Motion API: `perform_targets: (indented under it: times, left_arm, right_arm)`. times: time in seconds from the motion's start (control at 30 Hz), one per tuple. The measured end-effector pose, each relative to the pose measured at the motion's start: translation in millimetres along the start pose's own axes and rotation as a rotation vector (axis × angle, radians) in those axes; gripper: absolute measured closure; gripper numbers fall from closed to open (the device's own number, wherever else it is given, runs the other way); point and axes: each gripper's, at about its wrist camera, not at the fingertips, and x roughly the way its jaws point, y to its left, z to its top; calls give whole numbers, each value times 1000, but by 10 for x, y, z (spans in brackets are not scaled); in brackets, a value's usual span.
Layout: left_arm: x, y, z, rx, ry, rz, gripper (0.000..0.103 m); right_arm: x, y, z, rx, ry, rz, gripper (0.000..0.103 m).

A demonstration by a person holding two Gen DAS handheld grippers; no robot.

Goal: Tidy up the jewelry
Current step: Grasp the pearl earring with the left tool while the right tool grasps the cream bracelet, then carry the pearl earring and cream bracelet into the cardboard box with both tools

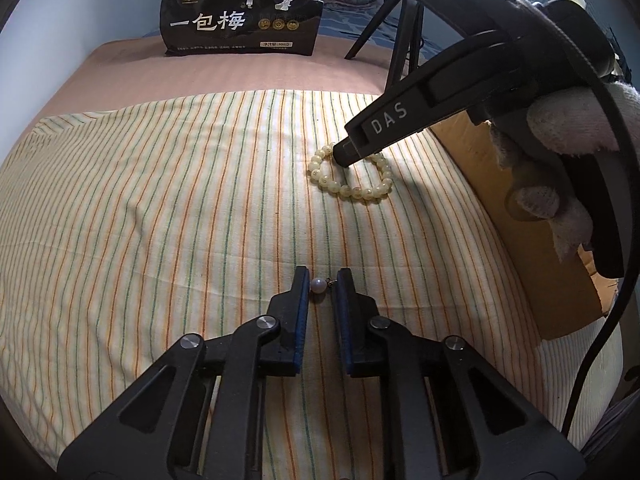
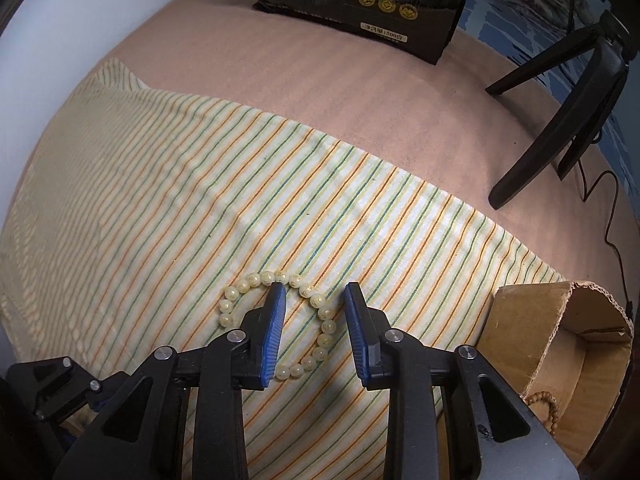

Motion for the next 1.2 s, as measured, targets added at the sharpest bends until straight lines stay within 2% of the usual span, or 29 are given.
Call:
perform_targets:
  times: [0.07,0.13,0.2,0.3,0.5,0.77,1.2]
  left_arm:
    - [6,0,1,2,-1,1,93]
    - [10,-3,1,5,-3,1,93]
    - [8,-6,-3,8,-6,5,94]
    - [-3,-3,-5,8,-9,9,94]
    - [-105,16,-21,-2,-22,24,94]
    - [-356,4,-25,-1,-53,34,94]
    - [-909,-311,-38,52,-134,16,94]
  right_arm:
    - [26,14,13,-1,6,-5,75]
    - [37,16,22,-2,6,-3,80]
    - [45,31,41,-5,4,1,90]
    - [51,70,42,-13,-4,-2,97]
    - [-64,131,-53,4,-53,-8,97]
    - [-429,171,-215,42,-135,43,97]
    - [-1150,91,-553,67,-280,86,97]
